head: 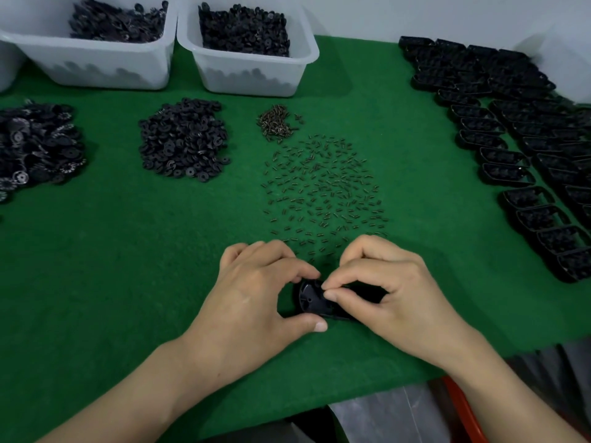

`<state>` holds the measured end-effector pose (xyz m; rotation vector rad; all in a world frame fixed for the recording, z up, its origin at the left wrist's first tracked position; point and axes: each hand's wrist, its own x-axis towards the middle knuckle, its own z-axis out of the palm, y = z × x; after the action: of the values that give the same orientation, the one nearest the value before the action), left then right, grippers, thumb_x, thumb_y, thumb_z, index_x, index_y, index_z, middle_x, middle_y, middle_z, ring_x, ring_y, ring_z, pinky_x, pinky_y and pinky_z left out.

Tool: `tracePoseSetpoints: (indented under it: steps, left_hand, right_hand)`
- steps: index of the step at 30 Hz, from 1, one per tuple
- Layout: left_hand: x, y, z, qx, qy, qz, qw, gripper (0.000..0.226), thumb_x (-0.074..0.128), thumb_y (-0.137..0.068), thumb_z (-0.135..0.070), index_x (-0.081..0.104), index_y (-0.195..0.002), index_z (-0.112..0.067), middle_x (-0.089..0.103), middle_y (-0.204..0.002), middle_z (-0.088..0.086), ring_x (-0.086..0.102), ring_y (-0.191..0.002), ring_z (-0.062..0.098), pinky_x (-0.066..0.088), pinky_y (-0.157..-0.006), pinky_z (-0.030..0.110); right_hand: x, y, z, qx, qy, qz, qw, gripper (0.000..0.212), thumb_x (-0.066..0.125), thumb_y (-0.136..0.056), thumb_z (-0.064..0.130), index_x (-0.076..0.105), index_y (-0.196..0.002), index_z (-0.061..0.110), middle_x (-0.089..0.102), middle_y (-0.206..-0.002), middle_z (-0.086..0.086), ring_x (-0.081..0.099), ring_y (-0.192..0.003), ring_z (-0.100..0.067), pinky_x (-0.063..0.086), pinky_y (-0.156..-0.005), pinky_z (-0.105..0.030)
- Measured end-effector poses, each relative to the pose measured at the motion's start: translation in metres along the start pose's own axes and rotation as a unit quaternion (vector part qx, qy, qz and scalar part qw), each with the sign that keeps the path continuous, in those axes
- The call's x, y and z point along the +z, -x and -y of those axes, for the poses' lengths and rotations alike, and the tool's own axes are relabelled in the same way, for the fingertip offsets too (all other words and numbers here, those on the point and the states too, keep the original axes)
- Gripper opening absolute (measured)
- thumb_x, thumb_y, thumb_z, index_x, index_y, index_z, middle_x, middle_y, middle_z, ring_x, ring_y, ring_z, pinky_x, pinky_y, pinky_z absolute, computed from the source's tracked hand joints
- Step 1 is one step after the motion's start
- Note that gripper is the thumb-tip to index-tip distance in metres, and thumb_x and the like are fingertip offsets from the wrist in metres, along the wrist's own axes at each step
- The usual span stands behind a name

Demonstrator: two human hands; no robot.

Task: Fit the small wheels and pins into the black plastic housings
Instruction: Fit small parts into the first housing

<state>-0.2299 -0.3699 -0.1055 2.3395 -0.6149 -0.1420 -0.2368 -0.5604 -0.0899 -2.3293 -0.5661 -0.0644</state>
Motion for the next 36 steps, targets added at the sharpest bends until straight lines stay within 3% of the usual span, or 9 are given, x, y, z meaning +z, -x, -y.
tracePoseSetpoints:
  steps: [6, 13, 19, 22, 26, 28, 30, 33, 36]
  left_hand:
    - [0.000, 0.001, 0.000, -0.003, 0.002, -0.006, 1.000, 0.049, 0.067, -0.058, -0.059, 0.064, -0.100, -0.035, 0.049, -0.087, -0.022, 0.040, -0.093, -0.006, 0.017, -0.093, 0.012]
    - [0.000, 0.000, -0.002, -0.003, 0.000, -0.006, 1.000, 0.050, 0.065, -0.058, -0.060, 0.065, -0.099, -0.033, 0.050, -0.087, -0.020, 0.042, -0.088, -0.007, 0.019, -0.094, 0.014]
    - [0.000, 0.001, -0.003, -0.004, -0.003, -0.009, 1.000, 0.049, 0.068, -0.058, -0.058, 0.064, -0.100, -0.032, 0.049, -0.087, -0.021, 0.042, -0.088, -0.007, 0.020, -0.094, 0.015]
    - [0.000, 0.001, -0.003, -0.006, 0.000, -0.012, 1.000, 0.049, 0.065, -0.058, -0.060, 0.065, -0.098, -0.032, 0.050, -0.086, -0.020, 0.042, -0.086, -0.008, 0.020, -0.093, 0.015]
    - [0.000, 0.002, -0.003, -0.007, -0.001, -0.011, 1.000, 0.050, 0.064, -0.057, -0.061, 0.065, -0.098, -0.032, 0.050, -0.087, -0.020, 0.041, -0.087, -0.007, 0.021, -0.093, 0.016]
    - [0.000, 0.002, -0.003, -0.005, 0.001, -0.011, 1.000, 0.051, 0.063, -0.058, -0.062, 0.064, -0.098, -0.032, 0.049, -0.087, -0.020, 0.041, -0.089, -0.008, 0.021, -0.093, 0.015]
    - [0.000, 0.002, -0.003, -0.004, 0.007, -0.015, 1.000, 0.054, 0.057, -0.058, -0.066, 0.064, -0.099, -0.032, 0.048, -0.087, -0.021, 0.041, -0.091, -0.008, 0.019, -0.094, 0.013]
    - [0.000, 0.003, -0.003, -0.004, 0.006, -0.016, 1.000, 0.058, 0.053, -0.058, -0.068, 0.064, -0.101, -0.031, 0.048, -0.088, -0.022, 0.042, -0.091, -0.006, 0.018, -0.095, 0.012]
    - [0.000, 0.004, -0.002, 0.007, -0.004, -0.013, 1.000, 0.061, 0.064, -0.056, -0.070, 0.064, -0.102, -0.029, 0.049, -0.089, -0.019, 0.043, -0.088, -0.006, 0.023, -0.093, 0.017]
  right_hand:
    - [0.002, 0.002, -0.004, 0.003, 0.002, -0.003, 1.000, 0.004, 0.069, -0.077, 0.018, 0.073, -0.078, 0.017, 0.056, -0.076, 0.004, 0.055, -0.072, -0.012, 0.045, -0.063, -0.026]
    - [0.001, 0.000, -0.003, 0.018, 0.007, 0.016, 1.000, 0.006, 0.073, -0.075, 0.014, 0.071, -0.077, 0.019, 0.057, -0.077, 0.009, 0.052, -0.069, -0.004, 0.038, -0.064, -0.014]
    - [-0.005, -0.004, 0.001, -0.025, 0.078, 0.043, 0.996, 0.004, 0.072, -0.077, 0.016, 0.070, -0.078, 0.019, 0.056, -0.077, 0.006, 0.054, -0.071, -0.014, 0.048, -0.062, -0.034]
    - [-0.006, -0.006, 0.005, -0.046, 0.119, 0.051, 0.991, 0.003, 0.071, -0.078, 0.016, 0.069, -0.078, 0.018, 0.056, -0.076, 0.004, 0.054, -0.070, -0.015, 0.050, -0.062, -0.037]
    - [-0.007, -0.008, 0.008, -0.036, 0.130, 0.077, 0.988, 0.004, 0.073, -0.077, 0.018, 0.070, -0.080, 0.018, 0.058, -0.078, 0.005, 0.053, -0.069, -0.010, 0.049, -0.062, -0.032]
    - [-0.013, -0.009, 0.007, -0.014, 0.092, 0.079, 0.993, 0.008, 0.072, -0.078, 0.019, 0.070, -0.085, 0.019, 0.059, -0.078, 0.011, 0.051, -0.069, 0.003, 0.044, -0.065, -0.016]
    - [-0.023, -0.010, 0.001, 0.012, 0.068, 0.020, 0.997, 0.008, 0.070, -0.077, 0.016, 0.070, -0.086, 0.017, 0.058, -0.076, 0.016, 0.050, -0.068, 0.009, 0.038, -0.065, -0.005]
    - [-0.036, -0.012, -0.011, 0.086, 0.081, -0.052, 0.992, 0.008, 0.070, -0.077, 0.010, 0.070, -0.081, 0.016, 0.058, -0.073, 0.014, 0.049, -0.061, 0.005, 0.036, -0.058, -0.004]
    - [-0.035, -0.015, -0.016, 0.106, 0.113, 0.001, 0.988, 0.010, 0.072, -0.076, 0.009, 0.072, -0.081, 0.018, 0.050, -0.067, 0.018, 0.048, -0.061, 0.003, 0.036, -0.056, -0.007]
